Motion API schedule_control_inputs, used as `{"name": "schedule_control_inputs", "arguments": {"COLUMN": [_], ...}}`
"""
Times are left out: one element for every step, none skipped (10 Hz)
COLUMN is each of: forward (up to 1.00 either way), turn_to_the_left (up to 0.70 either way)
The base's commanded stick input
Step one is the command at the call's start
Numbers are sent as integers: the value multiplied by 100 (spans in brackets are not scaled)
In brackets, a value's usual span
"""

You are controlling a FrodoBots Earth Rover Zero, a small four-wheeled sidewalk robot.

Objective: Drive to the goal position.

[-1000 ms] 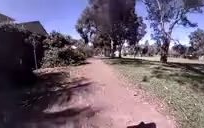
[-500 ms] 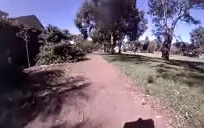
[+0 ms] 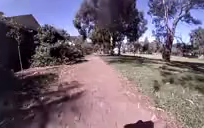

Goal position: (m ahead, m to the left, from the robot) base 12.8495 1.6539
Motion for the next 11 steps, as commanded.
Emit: {"name": "schedule_control_inputs", "arguments": {"forward": [70,70,70,70,70,70,70,70,70,70,70], "turn_to_the_left": [0,0,0,0,0,0,0,0,0,0,0]}}
